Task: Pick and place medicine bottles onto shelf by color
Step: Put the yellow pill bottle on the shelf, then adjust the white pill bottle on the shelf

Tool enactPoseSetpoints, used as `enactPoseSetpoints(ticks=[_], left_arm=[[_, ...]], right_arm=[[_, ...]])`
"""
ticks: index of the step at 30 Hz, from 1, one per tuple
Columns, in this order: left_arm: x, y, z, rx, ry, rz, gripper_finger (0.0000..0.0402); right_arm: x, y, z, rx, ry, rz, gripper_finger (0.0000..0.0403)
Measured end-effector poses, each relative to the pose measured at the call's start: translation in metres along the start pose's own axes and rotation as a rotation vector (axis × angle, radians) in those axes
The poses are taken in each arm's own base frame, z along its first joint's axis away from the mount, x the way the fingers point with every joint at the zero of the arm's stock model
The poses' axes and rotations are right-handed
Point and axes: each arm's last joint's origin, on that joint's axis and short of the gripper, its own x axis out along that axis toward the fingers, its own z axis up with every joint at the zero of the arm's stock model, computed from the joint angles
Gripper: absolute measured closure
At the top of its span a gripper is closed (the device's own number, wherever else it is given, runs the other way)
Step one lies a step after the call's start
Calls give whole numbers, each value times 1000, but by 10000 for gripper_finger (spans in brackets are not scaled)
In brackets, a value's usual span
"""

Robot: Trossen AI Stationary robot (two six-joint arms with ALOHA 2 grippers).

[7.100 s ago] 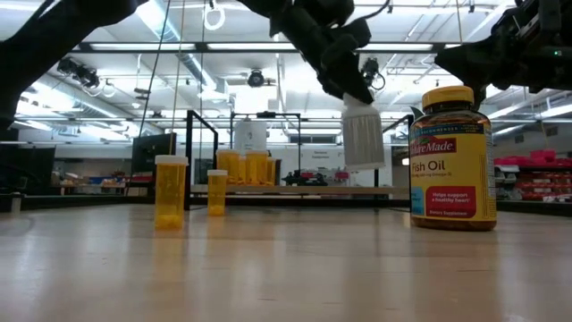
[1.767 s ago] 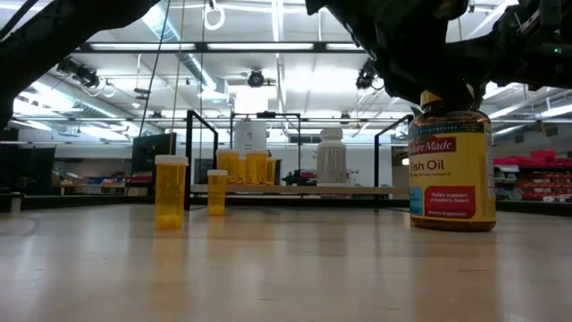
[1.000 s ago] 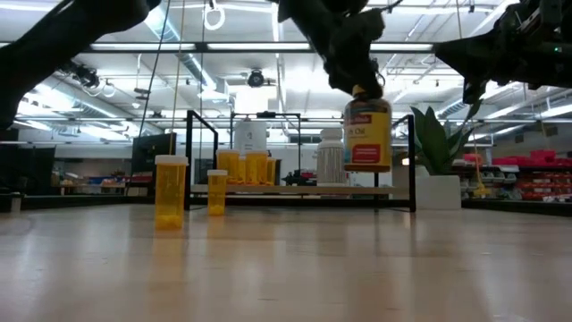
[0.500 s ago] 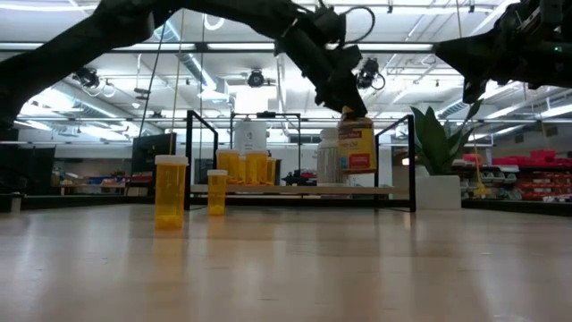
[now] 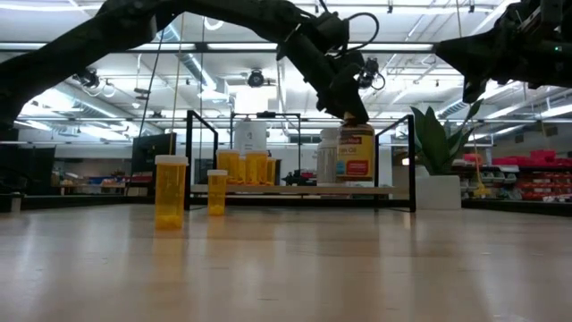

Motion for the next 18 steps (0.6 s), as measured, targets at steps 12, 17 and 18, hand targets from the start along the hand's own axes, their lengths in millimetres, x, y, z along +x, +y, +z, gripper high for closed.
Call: enactPoseSetpoints(ticks=[12, 17, 18], left_arm=[[-5, 0, 1, 11, 7, 10, 94], [-34, 3, 15, 26, -60, 37, 85], [-37, 5, 15, 30, -60, 49, 84]], right_arm=[[0, 0, 0, 0, 0, -3, 346], [0, 0, 0, 0, 0, -3, 346], [0, 0, 0, 0, 0, -3, 346]])
